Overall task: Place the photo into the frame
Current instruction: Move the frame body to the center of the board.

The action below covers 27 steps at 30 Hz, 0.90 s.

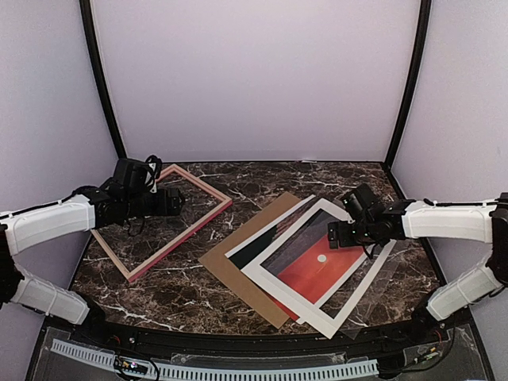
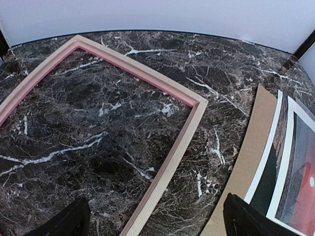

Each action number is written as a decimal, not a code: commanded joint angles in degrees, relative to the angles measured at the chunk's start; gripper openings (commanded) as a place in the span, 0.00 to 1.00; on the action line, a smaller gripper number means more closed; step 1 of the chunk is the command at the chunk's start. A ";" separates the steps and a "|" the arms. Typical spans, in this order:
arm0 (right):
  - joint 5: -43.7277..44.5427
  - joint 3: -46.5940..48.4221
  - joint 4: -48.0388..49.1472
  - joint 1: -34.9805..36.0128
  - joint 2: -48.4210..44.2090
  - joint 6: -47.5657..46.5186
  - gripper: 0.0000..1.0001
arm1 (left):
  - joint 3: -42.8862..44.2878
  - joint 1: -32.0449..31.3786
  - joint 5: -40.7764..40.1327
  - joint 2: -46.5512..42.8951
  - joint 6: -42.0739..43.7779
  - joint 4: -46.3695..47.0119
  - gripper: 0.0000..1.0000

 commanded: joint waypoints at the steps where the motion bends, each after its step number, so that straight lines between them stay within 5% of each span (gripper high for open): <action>1: -0.18 2.28 1.62 4.79 2.43 1.57 0.99 | 2.60 -0.29 0.54 4.21 -0.64 -5.33 0.95; 18: -3.79 0.59 6.55 8.55 6.23 1.79 0.99 | 6.29 -0.31 0.84 20.10 1.63 -14.25 0.98; 27: -3.88 0.86 6.57 8.73 7.34 1.47 0.99 | 6.25 -0.38 1.34 23.47 1.83 -14.86 0.74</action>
